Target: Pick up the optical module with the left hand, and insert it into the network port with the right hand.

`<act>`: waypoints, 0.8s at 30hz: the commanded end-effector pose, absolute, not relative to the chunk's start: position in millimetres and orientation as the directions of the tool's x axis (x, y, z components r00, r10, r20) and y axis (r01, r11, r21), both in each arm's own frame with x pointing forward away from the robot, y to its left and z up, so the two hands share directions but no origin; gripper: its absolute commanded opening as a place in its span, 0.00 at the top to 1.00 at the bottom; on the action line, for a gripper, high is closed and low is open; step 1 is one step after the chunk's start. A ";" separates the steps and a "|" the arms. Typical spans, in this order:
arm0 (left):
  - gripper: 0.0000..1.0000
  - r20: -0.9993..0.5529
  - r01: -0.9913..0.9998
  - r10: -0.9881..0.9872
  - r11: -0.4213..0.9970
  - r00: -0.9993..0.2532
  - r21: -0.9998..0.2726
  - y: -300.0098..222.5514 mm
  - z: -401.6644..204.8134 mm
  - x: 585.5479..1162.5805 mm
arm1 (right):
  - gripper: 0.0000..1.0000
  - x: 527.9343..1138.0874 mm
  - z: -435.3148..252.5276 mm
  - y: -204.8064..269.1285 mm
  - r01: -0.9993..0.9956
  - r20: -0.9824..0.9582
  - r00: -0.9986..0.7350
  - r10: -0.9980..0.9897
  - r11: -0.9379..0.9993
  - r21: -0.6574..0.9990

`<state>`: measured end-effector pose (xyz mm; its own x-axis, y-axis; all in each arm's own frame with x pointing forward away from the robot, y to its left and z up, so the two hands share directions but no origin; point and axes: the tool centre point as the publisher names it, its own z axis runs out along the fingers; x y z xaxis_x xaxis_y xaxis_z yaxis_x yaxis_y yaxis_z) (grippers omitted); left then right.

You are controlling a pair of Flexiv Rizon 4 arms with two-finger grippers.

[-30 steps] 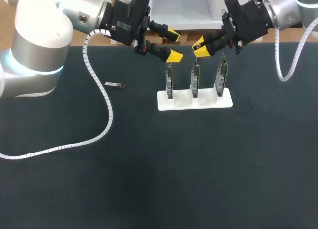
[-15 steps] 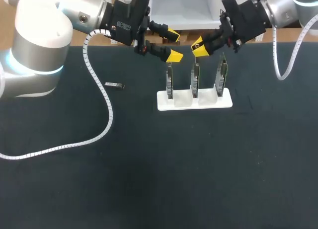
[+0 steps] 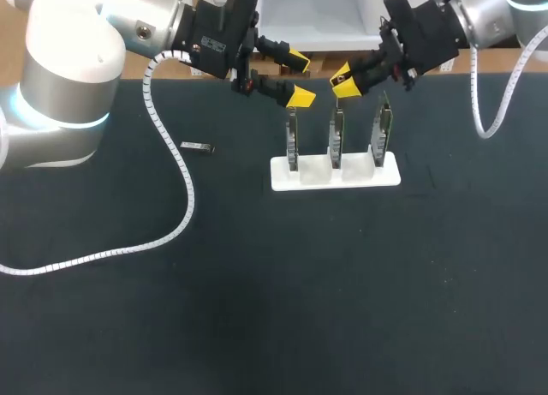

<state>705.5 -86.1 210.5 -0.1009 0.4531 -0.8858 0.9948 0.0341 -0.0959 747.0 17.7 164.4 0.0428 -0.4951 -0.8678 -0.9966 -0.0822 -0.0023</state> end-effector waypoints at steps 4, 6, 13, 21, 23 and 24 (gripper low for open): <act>0.00 -0.883 0.995 0.457 0.038 -0.104 -0.097 -86.9 211.2 705.0 | 1.00 746.6 164.7 20.0 -0.996 -0.872 0.055 -0.487 -0.091 -0.012; 0.00 -0.883 0.995 0.457 0.038 -0.104 -0.097 -86.9 211.2 705.0 | 1.00 745.0 166.3 20.6 -0.996 -0.872 0.058 -0.486 -0.092 -0.015; 0.00 -0.883 0.995 0.457 0.038 -0.104 -0.097 -86.9 211.2 705.0 | 1.00 745.3 163.2 17.6 -0.996 -0.869 0.051 -0.492 -0.085 -0.010; 0.00 -0.883 0.995 0.457 0.038 -0.104 -0.097 -86.9 211.2 705.0 | 1.00 744.9 159.4 18.6 -0.996 -0.866 0.045 -0.498 -0.087 -0.002; 0.00 -0.883 0.995 0.457 0.038 -0.104 -0.097 -86.9 211.2 705.0 | 1.00 745.2 158.7 19.1 -0.996 -0.864 0.046 -0.501 -0.089 -0.001; 0.00 -0.883 0.995 0.457 0.038 -0.104 -0.097 -86.9 211.2 705.0 | 1.00 745.2 158.4 19.4 -0.996 -0.863 0.047 -0.502 -0.090 -0.001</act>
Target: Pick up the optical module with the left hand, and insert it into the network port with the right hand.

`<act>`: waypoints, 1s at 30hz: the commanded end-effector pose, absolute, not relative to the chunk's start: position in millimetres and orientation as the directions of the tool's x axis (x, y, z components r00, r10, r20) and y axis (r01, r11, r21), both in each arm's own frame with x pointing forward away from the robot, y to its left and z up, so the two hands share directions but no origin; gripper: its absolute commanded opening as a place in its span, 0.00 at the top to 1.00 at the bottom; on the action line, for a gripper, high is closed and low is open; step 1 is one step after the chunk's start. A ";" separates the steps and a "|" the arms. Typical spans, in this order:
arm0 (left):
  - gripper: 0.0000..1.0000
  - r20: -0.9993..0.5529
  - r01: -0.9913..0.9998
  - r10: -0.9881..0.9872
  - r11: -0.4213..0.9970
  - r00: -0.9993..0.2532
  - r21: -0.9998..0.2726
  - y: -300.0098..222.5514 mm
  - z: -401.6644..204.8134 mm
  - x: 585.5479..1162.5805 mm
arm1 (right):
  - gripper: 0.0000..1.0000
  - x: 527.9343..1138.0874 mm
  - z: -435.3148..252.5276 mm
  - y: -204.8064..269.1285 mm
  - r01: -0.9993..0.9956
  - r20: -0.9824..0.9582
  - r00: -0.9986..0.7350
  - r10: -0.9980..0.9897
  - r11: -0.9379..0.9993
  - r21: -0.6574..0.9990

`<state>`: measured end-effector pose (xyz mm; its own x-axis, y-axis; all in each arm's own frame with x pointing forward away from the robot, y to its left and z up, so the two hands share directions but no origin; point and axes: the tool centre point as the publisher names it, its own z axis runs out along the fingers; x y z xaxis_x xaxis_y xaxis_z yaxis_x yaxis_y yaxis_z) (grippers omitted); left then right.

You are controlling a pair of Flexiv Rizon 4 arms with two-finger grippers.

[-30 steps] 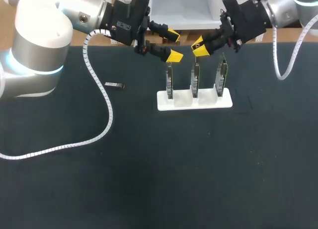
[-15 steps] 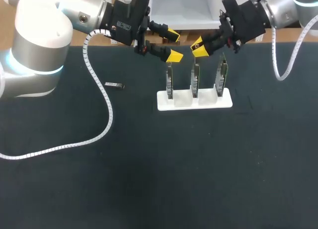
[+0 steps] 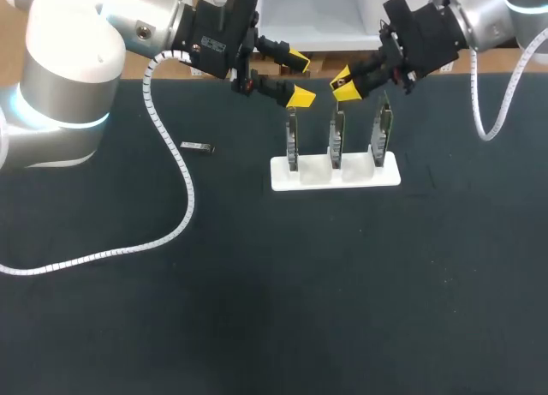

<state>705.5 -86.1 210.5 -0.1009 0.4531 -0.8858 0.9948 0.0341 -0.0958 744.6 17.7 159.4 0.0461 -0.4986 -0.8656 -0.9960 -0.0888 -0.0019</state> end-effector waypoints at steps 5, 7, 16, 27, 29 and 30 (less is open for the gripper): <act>0.00 -0.883 0.995 0.457 0.038 -0.104 -0.097 -86.9 211.2 705.0 | 1.00 745.1 156.7 20.2 -0.995 -0.859 0.053 -0.508 -0.097 -0.004; 0.00 -0.883 0.995 0.457 0.038 -0.104 -0.097 -86.9 211.2 705.0 | 1.00 745.1 156.3 20.1 -0.995 -0.860 0.050 -0.508 -0.095 -0.002; 0.00 -0.883 0.995 0.457 0.038 -0.104 -0.097 -86.9 211.2 705.0 | 1.00 743.9 152.5 18.5 -0.996 -0.856 0.045 -0.516 -0.090 0.003; 0.00 -0.883 0.995 0.457 0.038 -0.104 -0.097 -86.9 211.2 705.0 | 1.00 744.4 150.3 18.9 -0.996 -0.856 0.043 -0.516 -0.090 0.005; 0.00 -0.883 0.995 0.457 0.038 -0.104 -0.097 -86.9 211.2 705.0 | 1.00 744.3 151.0 19.0 -0.996 -0.858 0.045 -0.512 -0.090 0.002; 0.00 -0.883 0.995 0.457 0.038 -0.104 -0.097 -86.9 211.2 705.0 | 0.92 744.2 151.3 19.0 -0.996 -0.858 0.045 -0.511 -0.091 0.002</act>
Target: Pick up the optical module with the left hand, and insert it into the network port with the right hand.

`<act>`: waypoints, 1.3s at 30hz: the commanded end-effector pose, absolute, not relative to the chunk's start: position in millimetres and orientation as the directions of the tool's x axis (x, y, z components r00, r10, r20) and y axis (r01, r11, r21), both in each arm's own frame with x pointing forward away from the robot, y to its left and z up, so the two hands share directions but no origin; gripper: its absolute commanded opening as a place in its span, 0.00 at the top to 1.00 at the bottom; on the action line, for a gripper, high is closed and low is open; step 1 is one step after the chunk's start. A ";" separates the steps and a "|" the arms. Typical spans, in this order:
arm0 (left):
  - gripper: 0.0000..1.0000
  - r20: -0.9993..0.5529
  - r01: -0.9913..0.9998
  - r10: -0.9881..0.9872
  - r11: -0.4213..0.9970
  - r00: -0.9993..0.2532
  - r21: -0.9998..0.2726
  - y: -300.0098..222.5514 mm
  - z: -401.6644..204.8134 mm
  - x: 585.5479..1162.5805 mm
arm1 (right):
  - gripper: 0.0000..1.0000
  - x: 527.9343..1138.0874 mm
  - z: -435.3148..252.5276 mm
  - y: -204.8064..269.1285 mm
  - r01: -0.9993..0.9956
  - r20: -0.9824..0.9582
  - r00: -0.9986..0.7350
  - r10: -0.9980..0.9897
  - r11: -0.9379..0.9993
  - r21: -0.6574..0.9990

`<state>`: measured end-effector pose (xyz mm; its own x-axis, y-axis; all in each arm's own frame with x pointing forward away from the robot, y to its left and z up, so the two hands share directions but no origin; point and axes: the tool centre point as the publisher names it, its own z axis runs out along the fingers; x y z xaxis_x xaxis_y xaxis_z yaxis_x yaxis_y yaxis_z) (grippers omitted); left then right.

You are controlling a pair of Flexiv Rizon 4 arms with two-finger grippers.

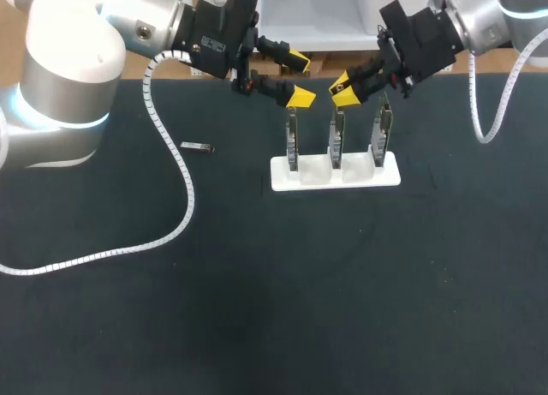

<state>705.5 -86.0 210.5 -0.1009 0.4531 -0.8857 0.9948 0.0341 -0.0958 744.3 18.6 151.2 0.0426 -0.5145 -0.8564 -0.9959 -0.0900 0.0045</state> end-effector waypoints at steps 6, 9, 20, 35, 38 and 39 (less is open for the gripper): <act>0.00 -0.883 0.995 0.457 0.038 -0.104 -0.097 -86.9 211.2 705.0 | 0.00 744.8 155.2 19.3 -0.995 -0.866 0.045 -0.497 -0.097 0.004; 0.00 -0.883 0.995 0.457 0.038 -0.104 -0.097 -86.9 211.2 705.0 | 0.00 744.8 156.8 19.7 -0.995 -0.867 0.043 -0.496 -0.096 0.006; 0.00 -0.883 0.995 0.457 0.038 -0.104 -0.097 -86.9 211.2 705.0 | 0.00 752.0 174.4 21.6 -0.996 -0.881 0.030 -0.472 -0.090 0.014; 0.00 -0.883 0.995 0.457 0.038 -0.104 -0.097 -86.9 211.2 705.0 | 0.89 755.9 184.7 21.7 -0.996 -0.877 0.052 -0.479 -0.092 -0.009; 0.00 -0.883 0.995 0.457 0.038 -0.104 -0.097 -86.9 211.2 705.0 | 1.00 755.8 185.1 21.5 -0.996 -0.875 0.055 -0.481 -0.093 -0.012; 0.00 -0.883 0.995 0.457 0.038 -0.104 -0.097 -86.9 211.2 705.0 | 1.00 755.8 185.3 21.3 -0.995 -0.876 0.056 -0.480 -0.094 -0.012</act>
